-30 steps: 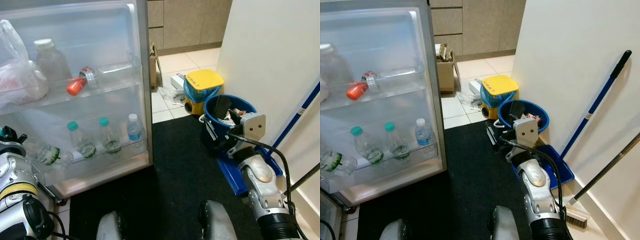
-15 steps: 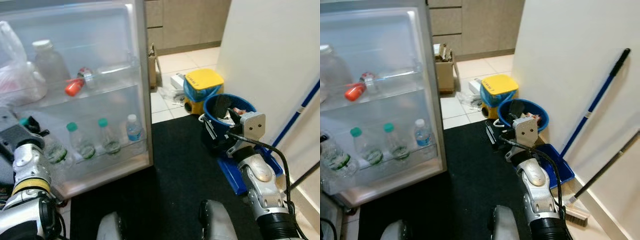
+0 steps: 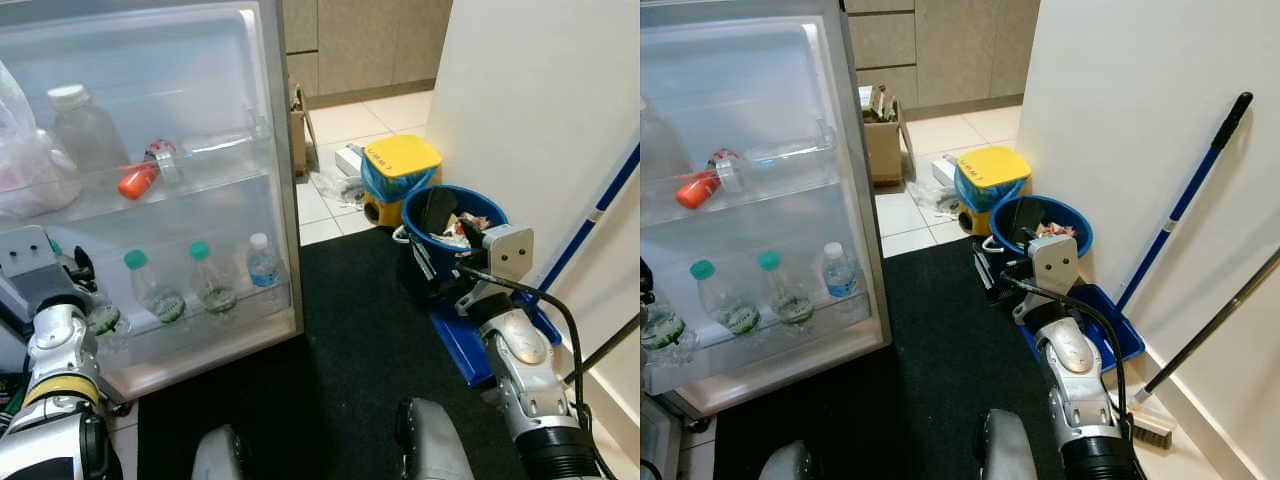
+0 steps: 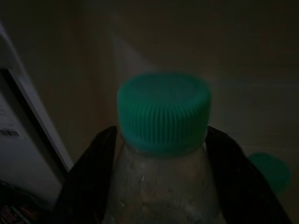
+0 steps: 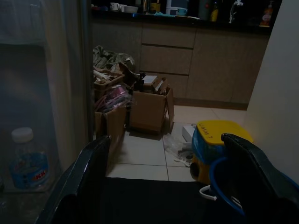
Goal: Restocking fridge
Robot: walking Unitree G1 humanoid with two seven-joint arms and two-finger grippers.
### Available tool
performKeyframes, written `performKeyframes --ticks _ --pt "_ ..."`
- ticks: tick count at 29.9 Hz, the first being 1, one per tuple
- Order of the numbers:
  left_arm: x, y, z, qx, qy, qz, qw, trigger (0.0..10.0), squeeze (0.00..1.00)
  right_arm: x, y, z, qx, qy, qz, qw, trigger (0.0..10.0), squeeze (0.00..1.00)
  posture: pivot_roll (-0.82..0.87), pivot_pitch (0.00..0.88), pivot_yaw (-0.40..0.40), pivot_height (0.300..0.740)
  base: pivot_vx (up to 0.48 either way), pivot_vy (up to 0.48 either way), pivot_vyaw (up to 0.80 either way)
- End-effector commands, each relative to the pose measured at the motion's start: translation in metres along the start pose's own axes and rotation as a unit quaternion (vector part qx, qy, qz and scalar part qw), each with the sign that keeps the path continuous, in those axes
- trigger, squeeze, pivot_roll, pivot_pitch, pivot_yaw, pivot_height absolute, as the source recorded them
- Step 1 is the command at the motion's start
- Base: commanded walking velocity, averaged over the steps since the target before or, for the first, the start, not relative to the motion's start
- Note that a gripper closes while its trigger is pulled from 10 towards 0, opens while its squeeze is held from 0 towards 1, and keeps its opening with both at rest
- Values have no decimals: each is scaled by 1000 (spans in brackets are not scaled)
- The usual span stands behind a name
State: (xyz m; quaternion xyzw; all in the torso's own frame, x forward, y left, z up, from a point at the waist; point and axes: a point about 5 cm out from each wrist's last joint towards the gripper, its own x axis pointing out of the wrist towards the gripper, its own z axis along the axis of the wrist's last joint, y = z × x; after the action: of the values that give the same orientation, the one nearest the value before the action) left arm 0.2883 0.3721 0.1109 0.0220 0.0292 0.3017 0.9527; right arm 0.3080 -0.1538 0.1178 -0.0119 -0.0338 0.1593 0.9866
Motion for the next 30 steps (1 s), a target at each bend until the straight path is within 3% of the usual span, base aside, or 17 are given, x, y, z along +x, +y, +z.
performKeyframes --ticks 1,2,7,9,10,11,15,25,26,29,30 --pt "-5 -1 -15 -13 35 -11 999 10000 1000 -1 -1 0 3 3 -4 1000 10000 0 -28 0 -62 436 0 0 0" --pt "-4 -2 -11 -30 26 -20 999 10000 0 -1 -1 0 3 3 -4 1000 10000 0 -30 0 -61 436 0 0 0" --pt "-1 0 0 -63 -2 -33 997 10000 0 -1 -2 1 1 3 -6 1000 10000 0 -34 0 -59 436 0 0 0" --pt "1 10 12 -69 -28 -35 997 10000 12 -2 -3 1 1 3 -7 1000 10000 0 -31 0 -58 436 0 0 0" --pt "2 16 18 -73 -44 -41 996 10000 1000 -2 -3 0 1 4 -7 1000 10000 0 -31 0 -58 436 0 0 0" --pt "2 24 25 -65 -60 -47 995 10000 1000 -2 -3 0 1 4 -7 1000 10000 0 -18 0 -58 436 0 0 0" --pt "2 32 34 -61 -76 -60 993 10000 1000 -2 -2 -1 3 5 -5 1000 10000 0 -7 0 -57 436 0 0 0" --pt "-7 27 37 -43 -73 -150 985 10000 1000 -2 0 -2 5 6 -4 1000 10000 0 -6 0 -36 436 0 0 0" --pt "-15 31 33 -41 -54 -187 980 10000 0 -3 -1 -3 5 7 -4 1000 10000 0 2 0 -35 436 0 0 0" --pt "-20 34 30 -41 -40 -213 975 10000 0 -4 -2 -4 5 9 -4 1000 10000 0 4 0 -36 436 0 0 0" --pt "-28 45 24 -37 -16 -233 972 10000 0 -4 -1 -5 5 11 -2 1000 10000 0 12 0 -34 436 0 0 0"
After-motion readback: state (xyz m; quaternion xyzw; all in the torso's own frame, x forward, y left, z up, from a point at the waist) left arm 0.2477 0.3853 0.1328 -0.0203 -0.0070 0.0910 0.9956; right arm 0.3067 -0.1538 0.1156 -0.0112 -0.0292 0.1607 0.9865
